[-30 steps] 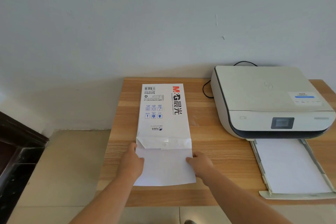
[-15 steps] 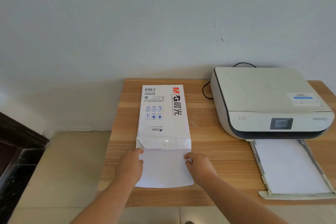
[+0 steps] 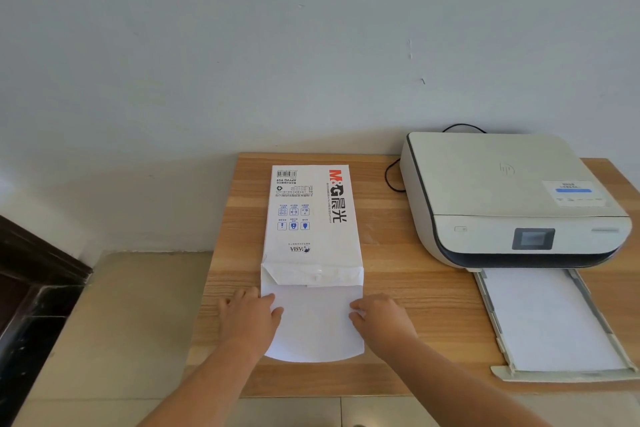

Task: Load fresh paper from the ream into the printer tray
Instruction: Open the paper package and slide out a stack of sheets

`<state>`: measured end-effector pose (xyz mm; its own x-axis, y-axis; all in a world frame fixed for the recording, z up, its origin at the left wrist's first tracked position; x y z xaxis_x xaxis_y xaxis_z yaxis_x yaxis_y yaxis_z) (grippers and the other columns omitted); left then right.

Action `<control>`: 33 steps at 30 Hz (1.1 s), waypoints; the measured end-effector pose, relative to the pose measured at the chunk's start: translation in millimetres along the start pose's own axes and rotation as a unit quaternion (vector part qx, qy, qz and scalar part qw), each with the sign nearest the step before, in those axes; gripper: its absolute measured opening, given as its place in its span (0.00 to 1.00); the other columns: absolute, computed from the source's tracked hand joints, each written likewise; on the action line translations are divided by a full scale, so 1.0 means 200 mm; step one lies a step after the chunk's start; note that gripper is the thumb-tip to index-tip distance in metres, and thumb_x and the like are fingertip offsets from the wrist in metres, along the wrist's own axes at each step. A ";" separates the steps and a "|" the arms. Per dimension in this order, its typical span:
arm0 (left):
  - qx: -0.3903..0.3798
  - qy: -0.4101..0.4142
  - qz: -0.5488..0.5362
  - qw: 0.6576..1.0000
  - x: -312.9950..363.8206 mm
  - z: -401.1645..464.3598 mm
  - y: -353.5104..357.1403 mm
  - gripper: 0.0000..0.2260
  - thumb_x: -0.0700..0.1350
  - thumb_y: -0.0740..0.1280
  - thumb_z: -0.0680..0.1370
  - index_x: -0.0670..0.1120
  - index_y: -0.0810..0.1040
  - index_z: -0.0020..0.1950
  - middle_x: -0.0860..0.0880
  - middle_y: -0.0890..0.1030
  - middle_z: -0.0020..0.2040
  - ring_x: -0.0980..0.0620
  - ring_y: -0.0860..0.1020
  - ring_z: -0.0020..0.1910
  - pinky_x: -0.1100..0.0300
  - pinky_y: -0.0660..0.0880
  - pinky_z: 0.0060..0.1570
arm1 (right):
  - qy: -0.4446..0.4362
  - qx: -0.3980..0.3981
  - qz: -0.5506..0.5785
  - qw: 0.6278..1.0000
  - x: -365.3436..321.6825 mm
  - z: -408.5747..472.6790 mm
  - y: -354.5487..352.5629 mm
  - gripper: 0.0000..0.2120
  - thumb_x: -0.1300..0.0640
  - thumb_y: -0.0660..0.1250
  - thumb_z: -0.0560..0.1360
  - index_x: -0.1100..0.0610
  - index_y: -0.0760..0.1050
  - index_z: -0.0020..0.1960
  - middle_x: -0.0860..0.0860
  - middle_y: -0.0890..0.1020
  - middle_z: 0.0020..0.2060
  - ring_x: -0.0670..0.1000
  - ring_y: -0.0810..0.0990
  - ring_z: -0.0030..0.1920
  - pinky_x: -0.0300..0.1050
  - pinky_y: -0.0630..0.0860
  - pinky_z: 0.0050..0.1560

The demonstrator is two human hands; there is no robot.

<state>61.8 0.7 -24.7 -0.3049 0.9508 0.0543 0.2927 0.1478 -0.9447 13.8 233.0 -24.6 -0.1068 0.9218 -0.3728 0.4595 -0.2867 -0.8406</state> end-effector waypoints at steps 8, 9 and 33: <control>-0.003 -0.015 -0.078 0.997 -0.02 -0.03 -0.02 0.16 0.51 0.60 0.78 0.58 0.71 0.66 0.58 0.75 0.63 0.54 0.68 0.64 0.54 0.58 0.61 | 0.065 -0.041 0.086 0.993 0.02 -0.04 0.03 0.19 0.52 0.62 0.77 0.47 0.71 0.68 0.49 0.79 0.56 0.48 0.77 0.50 0.41 0.77 0.51; -0.004 -0.019 -0.089 0.996 -0.03 -0.03 -0.03 0.16 0.51 0.61 0.78 0.57 0.72 0.65 0.58 0.75 0.62 0.54 0.69 0.64 0.54 0.59 0.62 | 0.068 -0.041 0.093 0.993 0.02 -0.04 0.03 0.20 0.52 0.62 0.77 0.48 0.71 0.68 0.49 0.78 0.54 0.47 0.77 0.48 0.40 0.77 0.50; -0.012 -0.040 -0.308 0.950 -0.08 -0.27 -0.02 0.18 0.44 0.69 0.75 0.46 0.74 0.65 0.47 0.76 0.55 0.53 0.73 0.46 0.62 0.70 0.45 | 0.138 -0.036 0.281 0.949 0.06 -0.24 0.03 0.20 0.63 0.67 0.74 0.54 0.73 0.66 0.45 0.74 0.43 0.43 0.75 0.41 0.32 0.70 0.35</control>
<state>114.0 -0.9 -4.5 -0.4936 0.6581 0.5686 0.0572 0.6769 -0.7339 58.0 254.8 -15.1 0.4039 0.6645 -0.6287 0.4357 -0.7440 -0.5065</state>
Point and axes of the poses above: each hand's wrist, its own z-axis towards the middle knuckle, its own y-axis out of the palm, x = y × z, the point moved 4 cm from there along z, towards the middle knuckle
